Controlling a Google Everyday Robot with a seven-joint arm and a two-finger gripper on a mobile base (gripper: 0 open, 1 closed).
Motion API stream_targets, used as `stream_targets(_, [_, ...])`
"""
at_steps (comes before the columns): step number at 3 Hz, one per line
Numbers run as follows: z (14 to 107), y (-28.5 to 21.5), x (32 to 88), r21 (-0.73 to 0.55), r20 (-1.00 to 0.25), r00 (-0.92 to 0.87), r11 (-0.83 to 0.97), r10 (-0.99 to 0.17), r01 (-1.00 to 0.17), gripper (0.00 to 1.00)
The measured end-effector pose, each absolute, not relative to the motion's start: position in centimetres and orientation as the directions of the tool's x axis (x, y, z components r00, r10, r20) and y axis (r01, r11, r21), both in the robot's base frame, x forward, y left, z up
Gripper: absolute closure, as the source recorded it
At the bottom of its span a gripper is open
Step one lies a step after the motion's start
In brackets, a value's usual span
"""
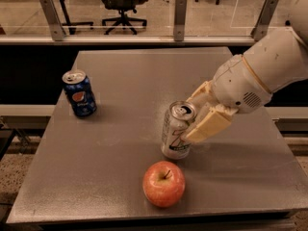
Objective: Move 7up can near apple
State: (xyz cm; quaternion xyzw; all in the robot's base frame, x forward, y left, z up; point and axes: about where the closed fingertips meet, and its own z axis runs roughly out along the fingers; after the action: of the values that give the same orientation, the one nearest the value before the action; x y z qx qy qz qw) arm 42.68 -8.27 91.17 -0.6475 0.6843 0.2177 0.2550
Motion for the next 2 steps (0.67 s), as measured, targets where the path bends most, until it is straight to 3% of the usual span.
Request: stream_targets(2, [90.68,-7.45,41.45,-0.04,-0.603,0.019,0.006,-0.798,-0.999,0.35])
